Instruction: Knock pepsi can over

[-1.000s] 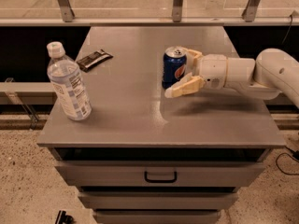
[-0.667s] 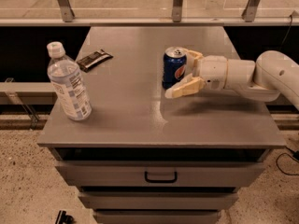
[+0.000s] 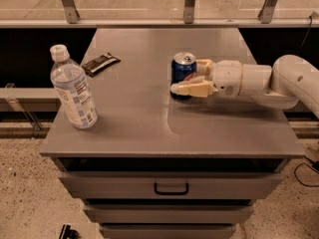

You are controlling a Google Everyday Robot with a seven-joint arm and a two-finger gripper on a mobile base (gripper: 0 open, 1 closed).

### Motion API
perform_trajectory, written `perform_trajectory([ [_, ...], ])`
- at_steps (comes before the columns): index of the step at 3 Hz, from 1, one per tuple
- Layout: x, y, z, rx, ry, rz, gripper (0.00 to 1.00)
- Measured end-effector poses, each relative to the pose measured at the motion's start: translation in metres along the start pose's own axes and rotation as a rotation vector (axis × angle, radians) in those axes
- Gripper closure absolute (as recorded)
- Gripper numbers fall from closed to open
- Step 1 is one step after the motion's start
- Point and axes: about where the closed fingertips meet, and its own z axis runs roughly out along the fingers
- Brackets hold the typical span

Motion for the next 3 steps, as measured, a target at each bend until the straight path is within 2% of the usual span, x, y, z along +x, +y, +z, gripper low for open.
perform_trajectory([
  [1, 0.0005, -0.0002, 0.0001, -0.001, 0.004, 0.003, 0.48],
  [2, 0.0001, -0.0012, -0.0023, -0.001, 0.007, 0.006, 0.45],
  [3, -0.0028, -0.0045, -0.0071, -0.002, 0.050, -0.011, 0.51],
])
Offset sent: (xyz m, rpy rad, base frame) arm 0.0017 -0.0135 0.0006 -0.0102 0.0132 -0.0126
